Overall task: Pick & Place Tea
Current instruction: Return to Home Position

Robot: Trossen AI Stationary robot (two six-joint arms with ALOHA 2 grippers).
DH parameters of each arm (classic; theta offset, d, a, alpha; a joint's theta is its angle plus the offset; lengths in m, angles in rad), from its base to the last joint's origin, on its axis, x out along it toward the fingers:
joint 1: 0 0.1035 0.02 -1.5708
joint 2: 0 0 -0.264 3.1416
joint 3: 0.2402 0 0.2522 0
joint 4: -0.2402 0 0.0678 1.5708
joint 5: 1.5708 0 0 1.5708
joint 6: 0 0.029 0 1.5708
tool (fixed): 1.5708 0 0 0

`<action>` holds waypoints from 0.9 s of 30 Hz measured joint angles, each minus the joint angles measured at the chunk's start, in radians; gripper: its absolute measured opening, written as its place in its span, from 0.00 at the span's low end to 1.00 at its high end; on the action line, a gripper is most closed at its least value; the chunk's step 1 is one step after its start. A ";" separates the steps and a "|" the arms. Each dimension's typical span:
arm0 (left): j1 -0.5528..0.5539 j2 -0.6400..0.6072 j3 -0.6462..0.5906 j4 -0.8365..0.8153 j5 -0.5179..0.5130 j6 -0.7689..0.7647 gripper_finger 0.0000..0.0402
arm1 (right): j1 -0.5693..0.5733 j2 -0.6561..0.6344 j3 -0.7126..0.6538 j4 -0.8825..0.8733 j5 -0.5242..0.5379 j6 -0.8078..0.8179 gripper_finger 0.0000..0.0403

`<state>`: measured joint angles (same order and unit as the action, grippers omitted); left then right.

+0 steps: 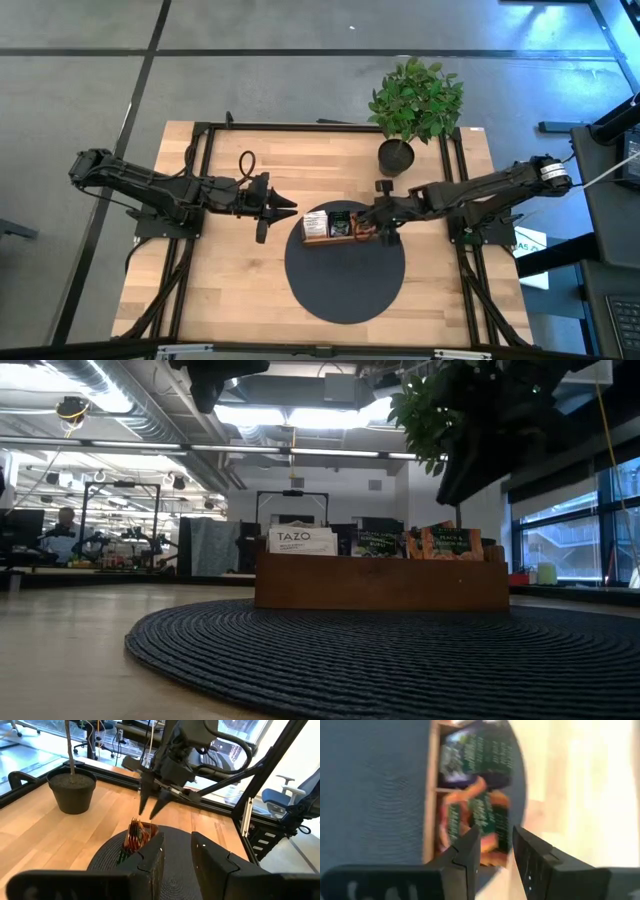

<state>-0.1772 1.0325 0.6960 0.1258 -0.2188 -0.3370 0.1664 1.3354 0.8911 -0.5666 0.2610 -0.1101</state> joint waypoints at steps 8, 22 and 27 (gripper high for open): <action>0.000 0.000 0.000 -0.004 0.000 -0.001 0.23 | 0.001 0.004 -0.046 -0.011 -0.047 -0.051 0.29; 0.000 0.000 0.000 -0.012 -0.008 -0.011 0.24 | 0.007 0.004 -0.038 0.033 -0.051 -0.029 0.29; 0.000 0.000 0.000 -0.016 -0.009 -0.009 0.23 | -0.021 0.004 -0.038 0.055 -0.027 -0.025 0.29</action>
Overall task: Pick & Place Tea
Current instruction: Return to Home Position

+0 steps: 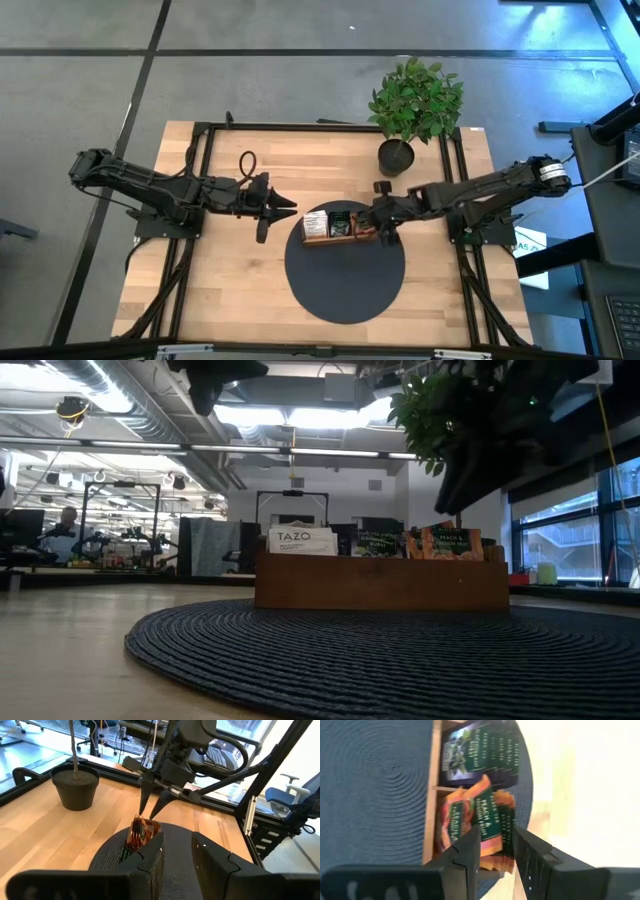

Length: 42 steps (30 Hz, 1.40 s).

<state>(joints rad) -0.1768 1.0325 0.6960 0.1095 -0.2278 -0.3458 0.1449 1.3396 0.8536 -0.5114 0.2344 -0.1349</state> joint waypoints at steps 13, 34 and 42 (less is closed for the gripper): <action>0.000 0.000 0.000 -0.006 -0.041 0.010 0.23 | -0.081 0.000 -0.042 0.051 -0.108 0.054 0.27; 0.000 0.000 0.000 -0.009 -0.044 0.027 0.23 | -0.099 0.021 -0.043 0.050 -0.185 0.092 0.02; 0.000 0.000 0.000 -0.010 -0.044 0.027 0.23 | -0.099 -0.018 -0.043 0.049 -0.225 0.209 0.01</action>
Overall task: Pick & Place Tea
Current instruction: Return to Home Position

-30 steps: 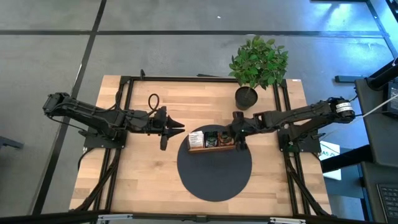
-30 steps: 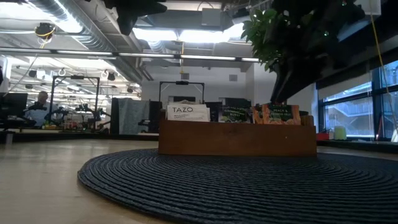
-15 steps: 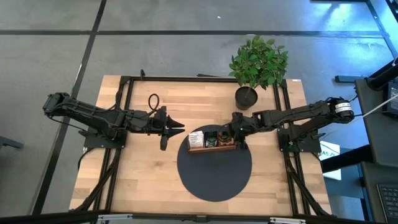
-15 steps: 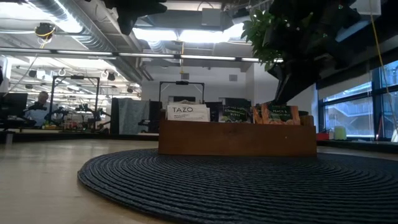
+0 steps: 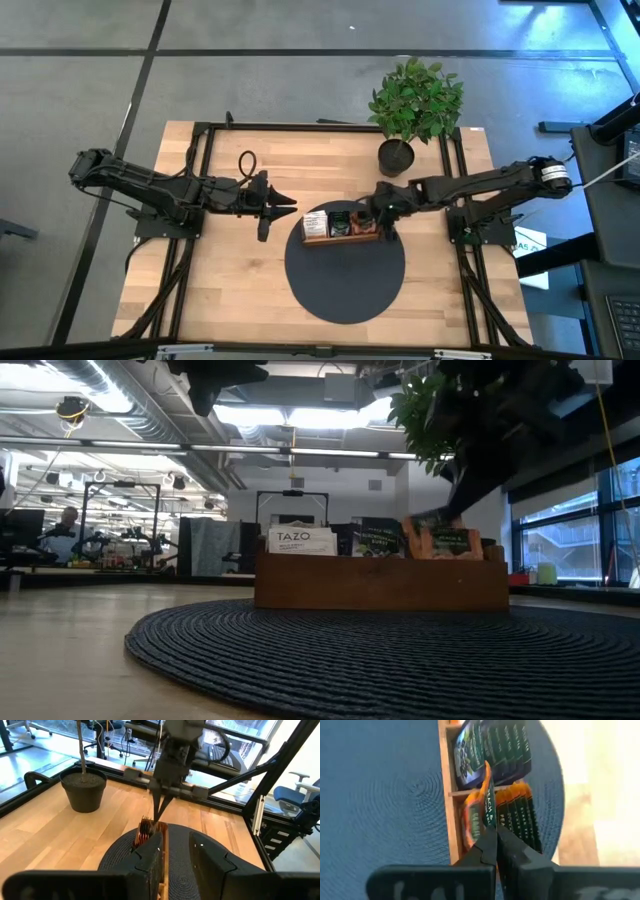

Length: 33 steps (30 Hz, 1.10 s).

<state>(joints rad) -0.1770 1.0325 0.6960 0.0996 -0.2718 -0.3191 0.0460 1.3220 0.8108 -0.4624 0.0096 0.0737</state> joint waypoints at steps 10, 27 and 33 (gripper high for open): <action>0.000 0.000 0.000 -0.007 0.000 0.004 0.23 | 0.000 -0.097 -0.009 0.003 0.102 0.057 0.00; 0.004 0.000 0.000 -0.023 0.000 0.008 0.23 | 0.016 -0.132 -0.197 0.221 0.094 0.159 0.02; 0.004 0.000 0.000 -0.023 0.000 0.009 0.24 | 0.016 -0.130 -0.197 0.218 0.095 0.157 0.05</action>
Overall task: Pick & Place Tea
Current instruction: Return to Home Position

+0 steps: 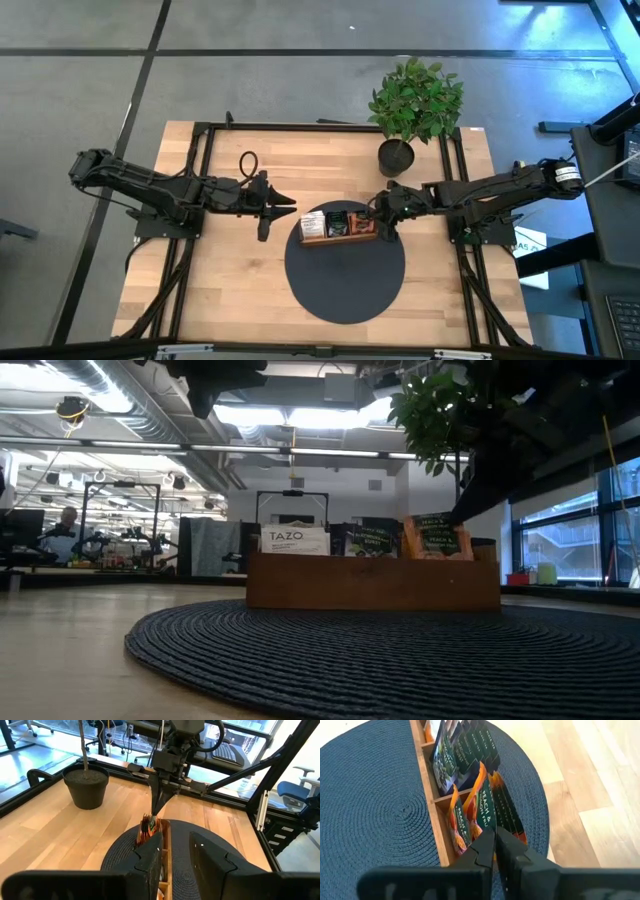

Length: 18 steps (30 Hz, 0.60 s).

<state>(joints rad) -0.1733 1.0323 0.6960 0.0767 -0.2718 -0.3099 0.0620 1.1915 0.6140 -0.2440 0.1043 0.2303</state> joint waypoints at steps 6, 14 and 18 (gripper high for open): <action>0.000 0.000 0.000 0.000 -0.026 0.002 0.23 | 0.000 0.000 0.000 0.000 0.000 -0.001 0.01; 0.000 0.000 0.000 0.000 -0.068 0.017 0.23 | 0.000 0.000 0.000 0.001 0.000 0.003 0.05; 0.000 0.000 0.000 0.000 -0.068 0.017 0.24 | 0.001 0.000 0.000 0.001 0.000 0.004 0.03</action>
<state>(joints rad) -0.1733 1.0325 0.6960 0.0765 -0.3401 -0.2928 0.0626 1.1915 0.6140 -0.2432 0.1046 0.2347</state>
